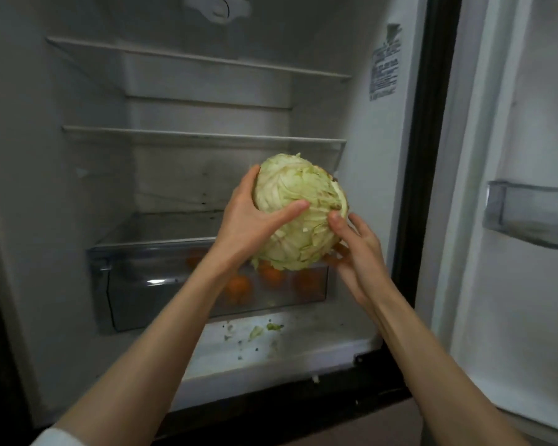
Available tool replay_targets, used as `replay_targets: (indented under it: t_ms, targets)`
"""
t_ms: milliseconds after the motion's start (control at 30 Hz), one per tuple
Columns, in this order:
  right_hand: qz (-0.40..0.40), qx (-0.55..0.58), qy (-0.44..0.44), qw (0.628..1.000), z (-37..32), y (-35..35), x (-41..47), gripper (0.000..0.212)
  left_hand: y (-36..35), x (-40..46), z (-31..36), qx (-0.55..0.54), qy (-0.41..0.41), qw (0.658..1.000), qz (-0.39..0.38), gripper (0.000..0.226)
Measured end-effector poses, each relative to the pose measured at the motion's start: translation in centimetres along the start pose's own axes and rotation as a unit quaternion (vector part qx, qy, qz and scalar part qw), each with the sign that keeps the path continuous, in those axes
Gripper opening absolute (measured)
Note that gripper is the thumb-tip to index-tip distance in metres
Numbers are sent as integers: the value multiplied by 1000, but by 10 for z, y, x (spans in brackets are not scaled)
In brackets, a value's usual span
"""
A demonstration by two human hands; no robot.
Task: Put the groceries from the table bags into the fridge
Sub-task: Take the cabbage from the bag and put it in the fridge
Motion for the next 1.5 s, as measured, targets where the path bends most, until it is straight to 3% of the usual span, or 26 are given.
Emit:
replay_targets:
  t_ms: [133,267,400,467,533,567,633,733,767,867,900,967,1067,1167,1267,1367,1500]
  targets:
    - [13,-43,35,998,10,-9,63,57,-7,59,-23,-6,7,1000,3,70]
    - [26,-76,40,996,17,-13,110,66,-18,112,-49,-9,40,999,-8,82]
    - [49,-96,15,994,29,-4,143,48,-32,147,-74,2,93,995,-20,104]
    - [62,-101,3,993,34,1,156,42,-40,158,-86,3,125,992,-27,88]
    - [77,-103,-7,992,39,6,167,43,-49,169,-97,-3,139,989,-44,56]
    - [86,-110,-9,990,41,9,173,45,-53,173,-101,-4,136,989,-56,60]
    - [104,-134,-11,986,46,14,182,45,-64,182,-111,-7,138,988,-66,87]
    - [111,-166,-11,980,51,16,194,37,-71,193,-126,1,149,987,-59,74]
    - [114,-184,-6,976,52,16,199,40,-71,194,-129,7,153,986,-60,80]
    - [152,-239,23,959,55,14,206,76,-72,198,-138,33,143,988,-51,99]
    - [167,-256,35,951,56,14,208,81,-73,199,-141,34,150,987,-41,97]
    - [180,-295,55,937,56,13,210,67,-74,201,-144,28,166,986,-19,76]
    - [162,-345,56,923,58,10,213,53,-77,203,-153,69,168,983,-32,54]
    - [115,-375,67,918,61,5,217,45,-73,205,-165,128,160,977,-63,53]
    - [65,-449,72,888,67,-3,225,42,-68,207,-172,188,179,963,-71,55]
    - [50,-525,79,846,71,-8,234,43,-69,207,-170,167,150,970,-92,55]
    - [55,-550,85,829,66,-1,235,39,-70,200,-164,126,94,982,-109,48]
Point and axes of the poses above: each hand's wrist, its own x-axis towards the middle knuckle, its own y-axis out of the back of the hand, z = x × y, the point moved 3 cm from there along x, towards the middle knuckle, and after that the axes turned 7 degrees about x, right-handed, at the moved point
